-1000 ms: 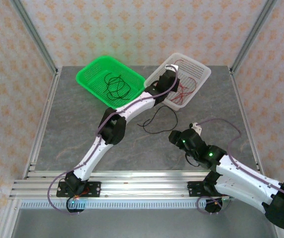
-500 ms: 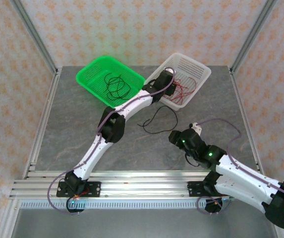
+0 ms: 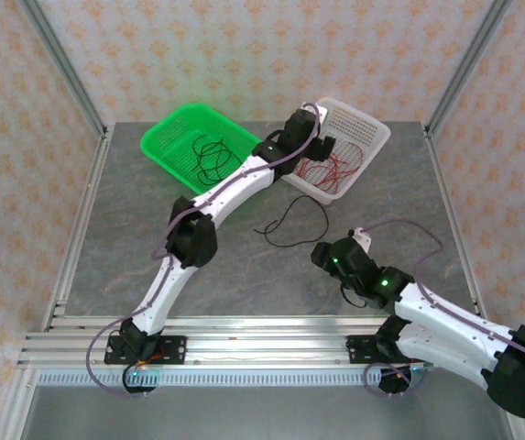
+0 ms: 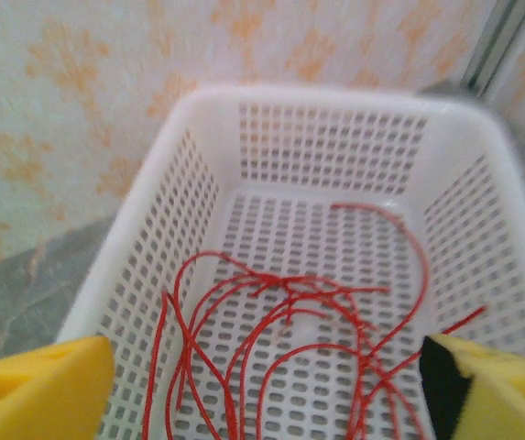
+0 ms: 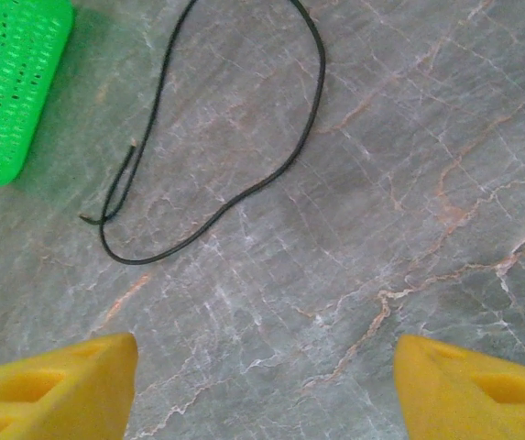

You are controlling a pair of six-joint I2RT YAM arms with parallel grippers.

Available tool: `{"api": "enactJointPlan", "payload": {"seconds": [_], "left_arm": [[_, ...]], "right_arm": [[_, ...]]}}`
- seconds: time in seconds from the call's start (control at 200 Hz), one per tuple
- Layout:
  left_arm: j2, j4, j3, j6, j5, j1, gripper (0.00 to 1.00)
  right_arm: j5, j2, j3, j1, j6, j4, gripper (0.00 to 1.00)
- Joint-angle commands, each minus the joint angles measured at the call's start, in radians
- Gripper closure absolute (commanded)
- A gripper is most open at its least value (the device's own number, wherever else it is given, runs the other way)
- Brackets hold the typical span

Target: Untangle the cables

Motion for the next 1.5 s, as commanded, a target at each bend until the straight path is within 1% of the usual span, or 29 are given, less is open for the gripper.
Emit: {"api": "enactJointPlan", "payload": {"seconds": [0.0, 0.175, 0.23, 0.265, 0.285, 0.375, 0.536, 0.636, 0.756, 0.946, 1.061, 1.316, 1.396, 1.496], "left_arm": [[-0.163, 0.076, -0.092, -0.009, 0.018, -0.021, 0.06], [-0.365, 0.131, -0.288, -0.032, 0.007, -0.021, 0.05], [-0.426, 0.133, -0.342, -0.038, -0.018, -0.021, 0.05], [-0.455, 0.130, -0.376, -0.045, -0.041, -0.021, 0.05], [-0.498, 0.128, -0.395, -0.051, -0.054, -0.022, 0.05], [-0.601, 0.119, -0.496, -0.078, -0.109, -0.020, 0.05], [-0.782, 0.082, -0.684, -0.136, -0.149, -0.018, 0.07], [-0.867, 0.055, -0.784, -0.166, -0.153, -0.018, 0.09], [-0.949, 0.063, -0.893, -0.182, -0.146, -0.018, 0.11], [-1.021, 0.063, -0.983, -0.181, -0.147, -0.018, 0.13], [-1.047, 0.073, -1.019, -0.172, -0.147, -0.018, 0.15], [-1.072, 0.102, -1.066, -0.144, -0.151, -0.014, 0.17], [-1.073, 0.102, -1.071, -0.135, -0.153, -0.013, 0.18], [-1.078, 0.105, -1.081, -0.130, -0.148, -0.012, 0.19]], "right_arm": [[0.035, 0.036, 0.015, 0.005, 0.035, -0.010, 0.27], [0.073, 0.097, 0.016, 0.006, 0.111, -0.008, 0.27], [0.090, 0.116, 0.021, 0.006, 0.149, -0.006, 0.28], [0.101, 0.128, 0.026, 0.005, 0.174, -0.006, 0.30], [0.106, 0.137, 0.029, 0.005, 0.193, -0.005, 0.31], [0.107, 0.185, 0.050, 0.006, 0.244, 0.004, 0.31], [0.096, 0.322, 0.133, 0.004, 0.269, -0.060, 0.31], [0.058, 0.407, 0.178, -0.007, 0.260, -0.067, 0.31], [0.037, 0.475, 0.229, -0.030, 0.240, -0.064, 0.33], [0.037, 0.604, 0.334, -0.089, 0.186, -0.094, 0.36], [0.041, 0.693, 0.394, -0.122, 0.152, -0.109, 0.40], [0.098, 0.906, 0.540, -0.146, 0.092, -0.141, 0.46], [0.104, 0.966, 0.582, -0.146, 0.082, -0.154, 0.50], [0.091, 1.009, 0.596, -0.146, 0.078, -0.150, 0.63]]}}
